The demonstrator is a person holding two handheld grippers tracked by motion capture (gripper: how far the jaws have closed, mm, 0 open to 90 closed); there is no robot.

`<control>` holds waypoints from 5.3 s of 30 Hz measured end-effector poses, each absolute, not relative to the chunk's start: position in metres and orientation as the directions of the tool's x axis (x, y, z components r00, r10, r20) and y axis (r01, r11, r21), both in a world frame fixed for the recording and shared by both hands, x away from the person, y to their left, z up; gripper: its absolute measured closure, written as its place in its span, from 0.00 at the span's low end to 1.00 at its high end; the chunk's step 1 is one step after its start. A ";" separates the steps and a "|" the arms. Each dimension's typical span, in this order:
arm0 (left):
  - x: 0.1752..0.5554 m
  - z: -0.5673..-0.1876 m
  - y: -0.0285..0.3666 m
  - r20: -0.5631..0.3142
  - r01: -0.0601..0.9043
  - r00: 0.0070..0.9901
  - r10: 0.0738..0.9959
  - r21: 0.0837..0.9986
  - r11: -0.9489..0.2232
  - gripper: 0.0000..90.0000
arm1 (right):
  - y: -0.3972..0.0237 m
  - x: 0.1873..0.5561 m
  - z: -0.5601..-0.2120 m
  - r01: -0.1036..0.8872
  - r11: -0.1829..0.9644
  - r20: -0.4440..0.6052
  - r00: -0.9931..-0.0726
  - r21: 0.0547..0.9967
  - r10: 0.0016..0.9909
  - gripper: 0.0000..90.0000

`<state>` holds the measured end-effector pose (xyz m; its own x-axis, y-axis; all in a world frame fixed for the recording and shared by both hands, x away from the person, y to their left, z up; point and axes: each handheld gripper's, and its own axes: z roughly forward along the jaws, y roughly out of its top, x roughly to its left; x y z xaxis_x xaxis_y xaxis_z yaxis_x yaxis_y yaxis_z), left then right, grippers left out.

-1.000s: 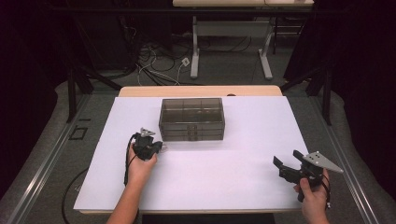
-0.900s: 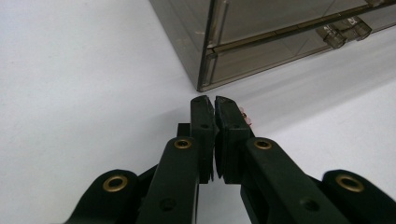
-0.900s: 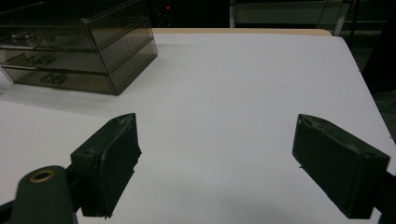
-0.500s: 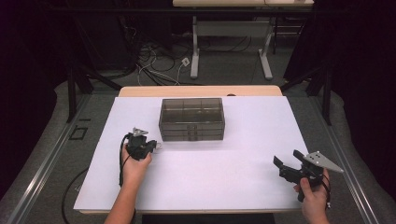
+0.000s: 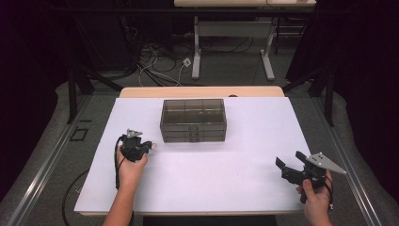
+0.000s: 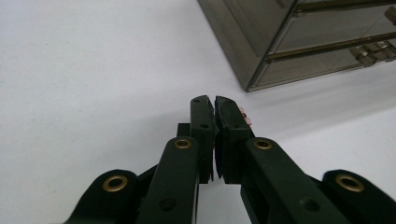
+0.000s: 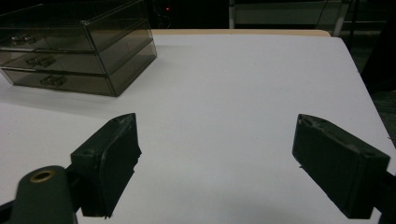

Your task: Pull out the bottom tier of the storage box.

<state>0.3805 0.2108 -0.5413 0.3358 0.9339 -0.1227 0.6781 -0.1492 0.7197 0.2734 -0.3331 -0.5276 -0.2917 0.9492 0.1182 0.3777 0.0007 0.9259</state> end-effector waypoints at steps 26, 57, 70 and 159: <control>0.380 -0.553 0.243 -0.156 0.720 0.228 0.961 0.691 -0.059 0.96 | -0.335 0.274 -0.527 0.371 0.004 0.114 -0.295 0.929 0.949 0.16; 0.380 -0.555 0.241 -0.138 0.711 0.206 0.969 0.702 -0.051 0.84 | -0.334 0.273 -0.527 0.371 0.002 0.117 -0.297 0.929 0.948 0.16; 0.378 -0.548 0.228 -0.133 0.682 0.233 0.963 0.729 -0.065 0.68 | -0.335 0.273 -0.527 0.373 0.002 0.118 -0.296 0.928 0.948 0.16; 0.380 -0.559 0.098 -0.685 0.771 0.277 0.674 0.577 0.269 0.22 | -0.332 0.273 -0.529 0.369 -0.017 0.135 -0.296 0.929 0.946 0.16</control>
